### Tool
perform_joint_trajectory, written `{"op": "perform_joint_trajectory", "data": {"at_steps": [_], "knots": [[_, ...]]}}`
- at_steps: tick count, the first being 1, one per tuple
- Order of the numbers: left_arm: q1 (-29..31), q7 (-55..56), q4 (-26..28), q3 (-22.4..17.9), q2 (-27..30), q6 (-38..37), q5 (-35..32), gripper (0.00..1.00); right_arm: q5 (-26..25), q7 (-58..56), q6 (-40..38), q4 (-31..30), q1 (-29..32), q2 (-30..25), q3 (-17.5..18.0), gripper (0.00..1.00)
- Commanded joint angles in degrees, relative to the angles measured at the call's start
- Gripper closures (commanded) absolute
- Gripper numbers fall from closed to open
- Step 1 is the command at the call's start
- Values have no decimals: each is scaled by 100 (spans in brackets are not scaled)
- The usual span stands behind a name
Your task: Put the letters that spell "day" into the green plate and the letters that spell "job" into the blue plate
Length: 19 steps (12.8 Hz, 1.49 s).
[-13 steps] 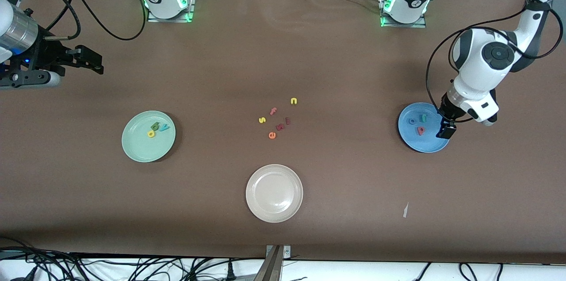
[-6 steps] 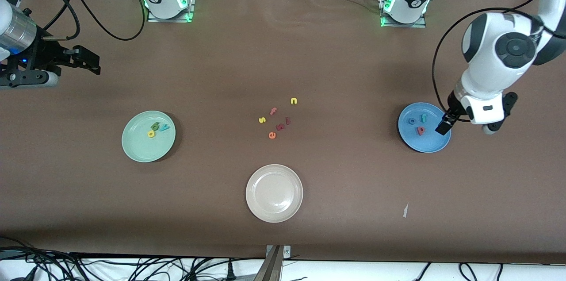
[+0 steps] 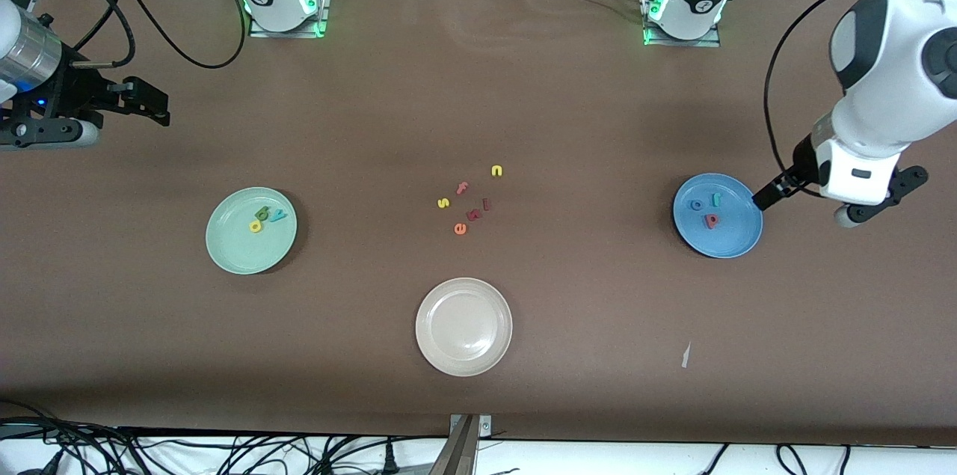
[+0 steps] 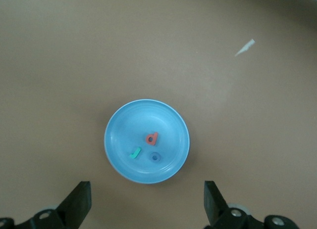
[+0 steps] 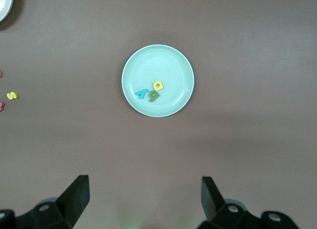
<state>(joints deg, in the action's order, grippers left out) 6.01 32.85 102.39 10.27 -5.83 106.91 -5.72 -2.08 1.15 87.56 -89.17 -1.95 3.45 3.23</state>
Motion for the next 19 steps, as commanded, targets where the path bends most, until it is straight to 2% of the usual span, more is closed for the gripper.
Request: {"op": "perform_joint_trajectory", "data": {"at_steps": [1,4,5,7,10,16,19], "knots": [[-21,-1225,-429,-43,152,-670,430,0,-73,-107,-134,155,64,34,55,0],[32,-2270,-912,-87,231,-1259,650,0,-65,-124,-134,155,64,42,46,0],[41,-2492,-1079,-148,231,-1470,982,0,-65,-107,-134,155,64,42,46,0],[41,-2556,-1230,-280,231,-1743,1178,0,-56,-124,-134,155,64,42,46,0],[23,-2582,-1239,-280,424,-1805,1161,0,-56,-124,-134,155,64,42,46,0],[23,-2643,-1239,-254,399,-1762,1047,0,-38,-124,-125,155,64,42,38,0],[32,-3249,-1256,-298,416,-1806,836,0,-38,-124,-125,155,64,42,38,0]]}}
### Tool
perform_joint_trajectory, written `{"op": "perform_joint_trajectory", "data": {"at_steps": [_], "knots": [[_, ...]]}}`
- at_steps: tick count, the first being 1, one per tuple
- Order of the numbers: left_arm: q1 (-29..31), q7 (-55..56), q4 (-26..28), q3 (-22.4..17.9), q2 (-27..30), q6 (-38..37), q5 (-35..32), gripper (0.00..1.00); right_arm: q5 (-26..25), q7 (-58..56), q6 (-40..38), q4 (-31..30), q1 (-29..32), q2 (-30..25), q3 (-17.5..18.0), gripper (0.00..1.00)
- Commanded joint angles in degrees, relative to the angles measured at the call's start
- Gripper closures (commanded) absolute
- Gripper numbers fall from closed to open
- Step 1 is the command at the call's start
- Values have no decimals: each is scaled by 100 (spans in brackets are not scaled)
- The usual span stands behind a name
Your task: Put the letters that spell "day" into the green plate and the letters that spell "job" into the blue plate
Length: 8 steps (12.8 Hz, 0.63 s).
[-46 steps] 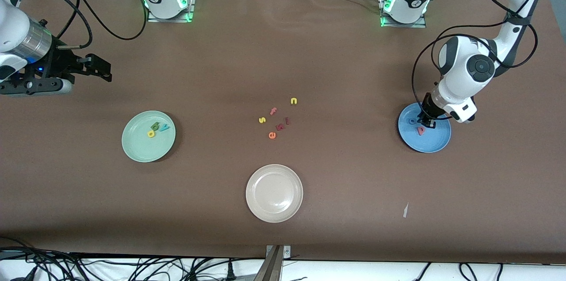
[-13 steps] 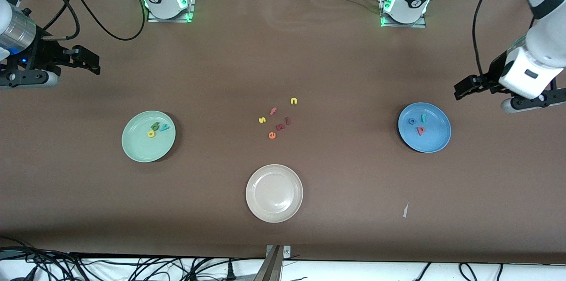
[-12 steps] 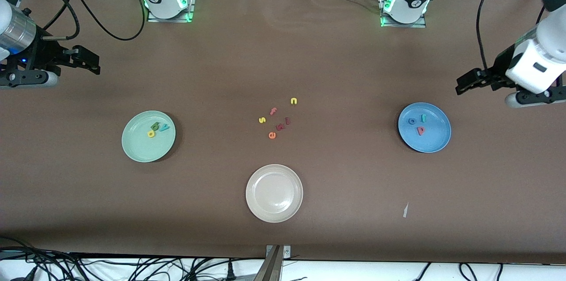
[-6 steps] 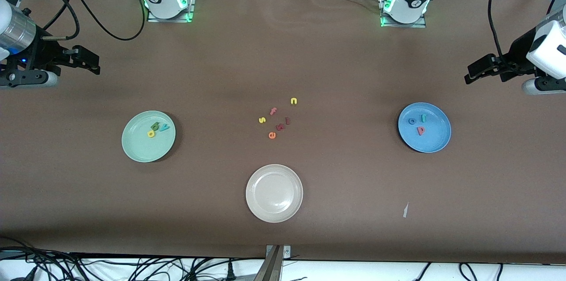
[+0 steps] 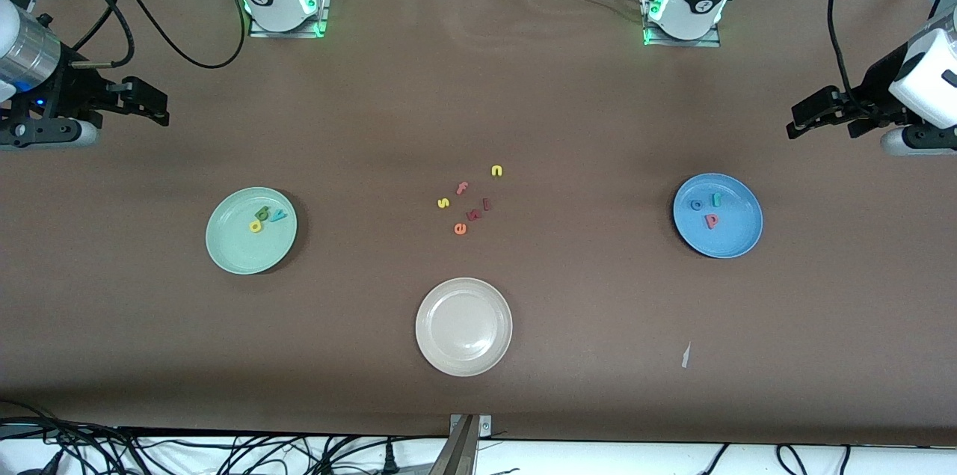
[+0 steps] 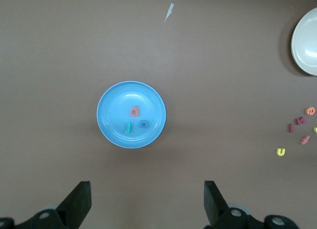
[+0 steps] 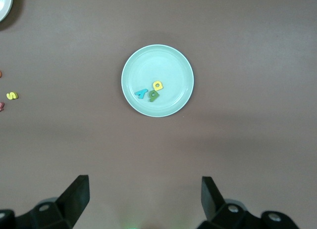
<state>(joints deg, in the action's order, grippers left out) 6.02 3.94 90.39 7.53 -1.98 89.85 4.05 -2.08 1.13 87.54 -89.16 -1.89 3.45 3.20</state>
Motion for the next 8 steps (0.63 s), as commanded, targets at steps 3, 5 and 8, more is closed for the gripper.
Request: {"op": "perform_joint_trajectory", "data": {"at_steps": [3,5,8], "knots": [[5,-481,-47,20,14,128,-641,0,-38,-121,-123,154,57,42,40,0],[13,-569,-39,20,5,191,-634,0,-38,-104,-123,154,57,42,40,0],[-4,-464,-39,20,-13,191,-634,0,-38,-104,-115,154,57,42,40,0]]}}
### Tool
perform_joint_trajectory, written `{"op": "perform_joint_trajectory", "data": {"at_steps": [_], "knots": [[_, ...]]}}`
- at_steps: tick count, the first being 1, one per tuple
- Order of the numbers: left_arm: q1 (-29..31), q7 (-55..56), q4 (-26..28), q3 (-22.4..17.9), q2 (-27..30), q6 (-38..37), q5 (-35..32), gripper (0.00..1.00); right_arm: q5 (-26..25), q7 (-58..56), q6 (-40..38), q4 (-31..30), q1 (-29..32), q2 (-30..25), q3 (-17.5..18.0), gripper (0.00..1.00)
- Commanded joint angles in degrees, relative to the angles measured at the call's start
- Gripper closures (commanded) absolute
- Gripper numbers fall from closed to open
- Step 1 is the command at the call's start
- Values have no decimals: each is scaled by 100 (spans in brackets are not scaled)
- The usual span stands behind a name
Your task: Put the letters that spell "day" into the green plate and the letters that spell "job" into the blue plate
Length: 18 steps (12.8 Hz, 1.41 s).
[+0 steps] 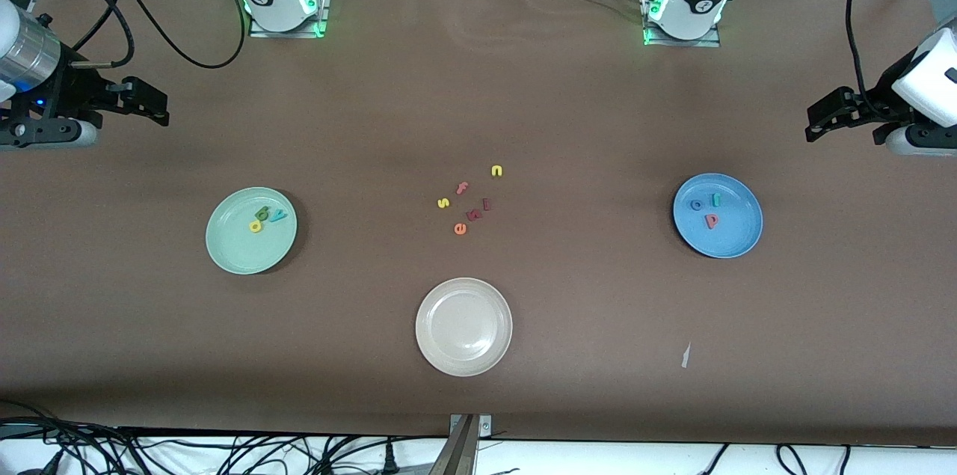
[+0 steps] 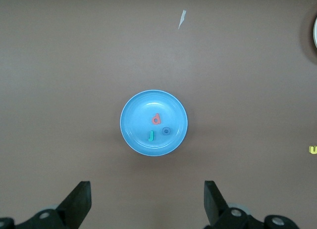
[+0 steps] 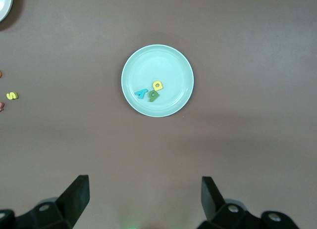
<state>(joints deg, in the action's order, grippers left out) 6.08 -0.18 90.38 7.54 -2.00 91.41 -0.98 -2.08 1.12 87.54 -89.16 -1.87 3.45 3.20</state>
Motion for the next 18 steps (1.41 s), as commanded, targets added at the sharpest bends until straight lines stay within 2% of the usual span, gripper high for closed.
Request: {"op": "perform_joint_trajectory", "data": {"at_steps": [1,18], "knots": [[-10,-44,-30,19,-11,35,-131,0,-38,-104,-115,154,56,42,40,0],[-37,352,5,46,-55,87,-175,0,-47,-121,-97,154,56,51,40,0]]}}
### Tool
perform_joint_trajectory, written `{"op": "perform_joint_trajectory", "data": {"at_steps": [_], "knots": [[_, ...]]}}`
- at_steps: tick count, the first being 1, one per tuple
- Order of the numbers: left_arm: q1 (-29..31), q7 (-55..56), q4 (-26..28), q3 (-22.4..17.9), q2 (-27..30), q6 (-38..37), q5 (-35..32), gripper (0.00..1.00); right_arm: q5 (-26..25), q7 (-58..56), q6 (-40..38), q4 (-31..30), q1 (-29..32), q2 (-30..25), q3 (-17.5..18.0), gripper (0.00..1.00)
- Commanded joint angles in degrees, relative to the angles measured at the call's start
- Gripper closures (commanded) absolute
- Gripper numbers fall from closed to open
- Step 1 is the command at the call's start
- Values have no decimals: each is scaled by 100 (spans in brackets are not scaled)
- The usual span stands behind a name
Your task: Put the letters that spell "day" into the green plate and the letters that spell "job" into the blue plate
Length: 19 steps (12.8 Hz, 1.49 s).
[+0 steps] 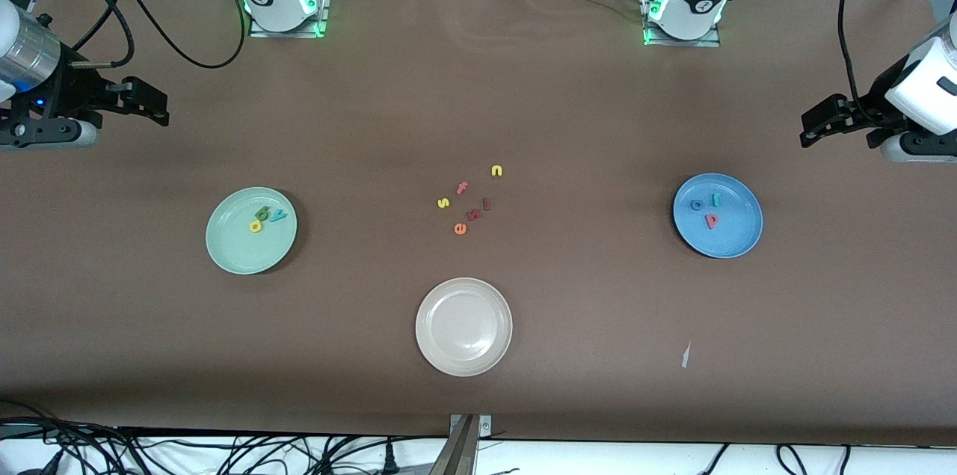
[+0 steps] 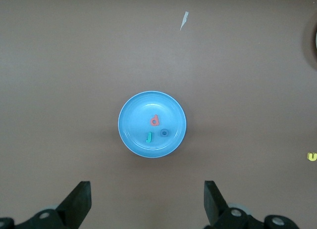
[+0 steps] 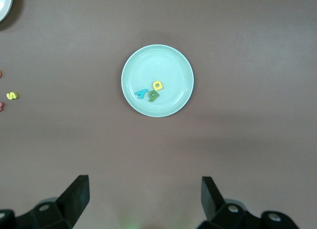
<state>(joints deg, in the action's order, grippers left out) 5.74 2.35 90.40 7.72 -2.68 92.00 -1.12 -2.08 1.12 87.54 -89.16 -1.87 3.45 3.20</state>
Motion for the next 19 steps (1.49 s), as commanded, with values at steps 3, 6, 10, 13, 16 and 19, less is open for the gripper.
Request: {"op": "perform_joint_trajectory", "data": {"at_steps": [3,6,10,13,16,19], "knots": [[-3,99,4,28,13,20,-152,0,-47,-104,-97,154,55,51,40,0],[6,143,22,28,13,11,-152,1,-47,-104,-97,154,55,51,40,0],[41,143,48,28,13,20,-161,2,-47,-104,-97,154,55,51,40,0],[58,134,48,28,22,20,-161,2,-47,-104,-97,154,55,51,40,0],[50,134,13,19,22,29,-152,2,-55,-104,-97,154,55,51,40,0],[50,152,13,28,22,29,-152,1,-64,-104,-97,154,55,60,49,0]]}}
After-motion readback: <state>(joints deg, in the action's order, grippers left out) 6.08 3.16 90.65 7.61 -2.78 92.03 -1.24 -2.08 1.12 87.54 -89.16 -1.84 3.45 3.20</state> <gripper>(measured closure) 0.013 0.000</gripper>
